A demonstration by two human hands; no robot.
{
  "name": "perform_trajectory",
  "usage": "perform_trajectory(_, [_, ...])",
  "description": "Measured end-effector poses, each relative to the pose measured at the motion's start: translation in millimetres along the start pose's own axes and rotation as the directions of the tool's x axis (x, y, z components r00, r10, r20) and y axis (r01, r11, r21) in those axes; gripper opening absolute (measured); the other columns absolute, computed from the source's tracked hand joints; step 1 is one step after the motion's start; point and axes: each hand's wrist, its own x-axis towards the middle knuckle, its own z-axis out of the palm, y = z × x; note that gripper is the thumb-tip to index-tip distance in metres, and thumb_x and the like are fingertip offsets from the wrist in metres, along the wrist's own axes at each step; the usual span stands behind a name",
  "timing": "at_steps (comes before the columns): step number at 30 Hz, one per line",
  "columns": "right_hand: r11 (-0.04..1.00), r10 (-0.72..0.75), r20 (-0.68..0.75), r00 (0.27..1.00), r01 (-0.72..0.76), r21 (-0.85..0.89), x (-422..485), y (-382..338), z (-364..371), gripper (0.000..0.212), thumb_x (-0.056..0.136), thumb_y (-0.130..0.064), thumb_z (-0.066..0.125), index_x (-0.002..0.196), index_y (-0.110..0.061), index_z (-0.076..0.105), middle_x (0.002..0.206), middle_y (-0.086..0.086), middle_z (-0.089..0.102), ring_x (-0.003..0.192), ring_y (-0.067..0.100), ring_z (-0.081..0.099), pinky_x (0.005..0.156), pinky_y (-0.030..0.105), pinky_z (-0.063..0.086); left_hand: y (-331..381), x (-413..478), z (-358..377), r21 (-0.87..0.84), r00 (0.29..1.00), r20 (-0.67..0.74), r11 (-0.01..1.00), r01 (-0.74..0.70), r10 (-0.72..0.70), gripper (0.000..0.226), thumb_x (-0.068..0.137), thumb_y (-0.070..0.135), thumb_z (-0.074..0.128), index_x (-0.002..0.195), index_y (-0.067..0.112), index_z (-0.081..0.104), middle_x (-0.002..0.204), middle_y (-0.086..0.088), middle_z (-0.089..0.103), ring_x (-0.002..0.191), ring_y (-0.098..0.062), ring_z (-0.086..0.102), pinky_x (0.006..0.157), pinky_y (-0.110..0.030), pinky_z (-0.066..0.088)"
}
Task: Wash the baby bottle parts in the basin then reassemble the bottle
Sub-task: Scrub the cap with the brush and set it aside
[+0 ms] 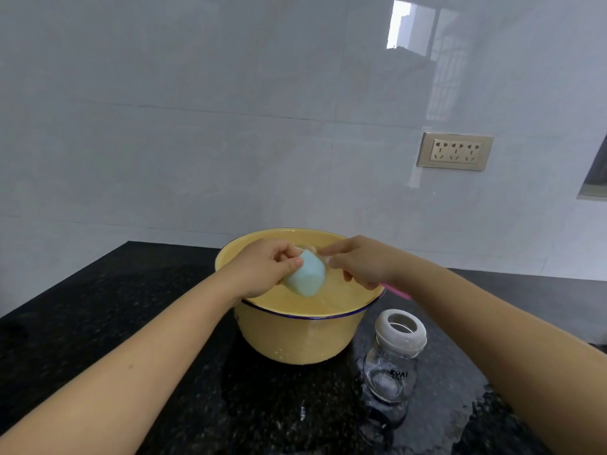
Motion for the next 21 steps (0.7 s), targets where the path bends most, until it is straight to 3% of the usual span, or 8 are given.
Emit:
perform_trajectory(3, [0.985, -0.014, 0.017, 1.0, 0.017, -0.172, 0, 4, 1, 0.04, 0.09, -0.02, 0.052, 0.129, -0.028, 0.055, 0.068, -0.002, 0.057, 0.041, 0.007, 0.049, 0.051, 0.019, 0.04, -1, 0, -2, -0.067, 0.996, -0.06, 0.996, 0.065, -0.069, 0.014, 0.095, 0.024, 0.052, 0.095, 0.015, 0.062, 0.092, -0.003, 0.063, 0.085, -0.02, 0.06, 0.081, -0.031, 0.052])
perform_trajectory(6, [0.974, -0.015, -0.002, 1.0, 0.015, -0.227, 2, 6, 2, 0.049, 0.086, -0.022, 0.058, 0.134, -0.025, 0.049, 0.068, -0.005, 0.063, 0.037, 0.0, 0.054, 0.057, 0.019, 0.046, -3, -1, -4, -0.21, 0.989, -0.056, 0.97, 0.12, -0.134, 0.015, 0.097, 0.023, 0.05, 0.096, 0.014, 0.061, 0.105, -0.009, 0.065, 0.097, -0.021, 0.063, 0.082, -0.03, 0.054])
perform_trajectory(11, [0.955, -0.082, -0.063, 0.995, 0.06, -0.289, 0, 3, 4, 0.053, 0.081, -0.03, 0.067, 0.132, -0.025, 0.051, 0.079, -0.01, 0.057, 0.07, 0.008, 0.053, 0.056, 0.01, 0.034, -2, -3, -8, -0.388, 0.977, -0.039, 0.904, 0.181, -0.212, 0.015, 0.098, 0.022, 0.047, 0.094, 0.018, 0.06, 0.103, -0.003, 0.061, 0.09, -0.015, 0.062, 0.081, -0.031, 0.055])
perform_trajectory(14, [0.963, -0.155, -0.095, 0.983, 0.129, -0.235, -3, -1, 2, 0.068, 0.078, -0.034, 0.072, 0.139, -0.03, 0.042, 0.103, -0.002, 0.058, 0.09, 0.01, 0.054, 0.081, 0.02, 0.04, 4, -5, -8, -0.528, 0.961, -0.041, 0.822, 0.213, -0.275, 0.018, 0.1, 0.02, 0.044, 0.092, 0.014, 0.059, 0.098, -0.005, 0.06, 0.083, -0.015, 0.061, 0.076, -0.031, 0.056])
perform_trajectory(16, [0.969, -0.21, -0.081, 0.974, 0.197, -0.147, -10, -7, 1, 0.073, 0.079, -0.033, 0.073, 0.141, -0.033, 0.035, 0.108, -0.003, 0.053, 0.1, 0.01, 0.054, 0.091, 0.023, 0.041, 10, -7, -7, -0.626, 0.952, -0.025, 0.747, 0.224, -0.306, 0.021, 0.1, 0.017, 0.042, 0.087, 0.011, 0.058, 0.091, -0.005, 0.061, 0.079, -0.016, 0.062, 0.073, -0.032, 0.056])
perform_trajectory(21, [0.94, -0.339, -0.108, 0.935, 0.332, -0.078, -18, -13, 7, 0.065, 0.077, -0.036, 0.075, 0.134, -0.037, 0.043, 0.103, -0.013, 0.056, 0.1, 0.009, 0.057, 0.09, 0.024, 0.047, 19, -14, -5, -0.749, 0.946, 0.075, 0.608, 0.262, -0.315, 0.02, 0.099, 0.008, 0.042, 0.099, 0.008, 0.062, 0.096, -0.009, 0.063, 0.082, -0.019, 0.062, 0.075, -0.033, 0.055])
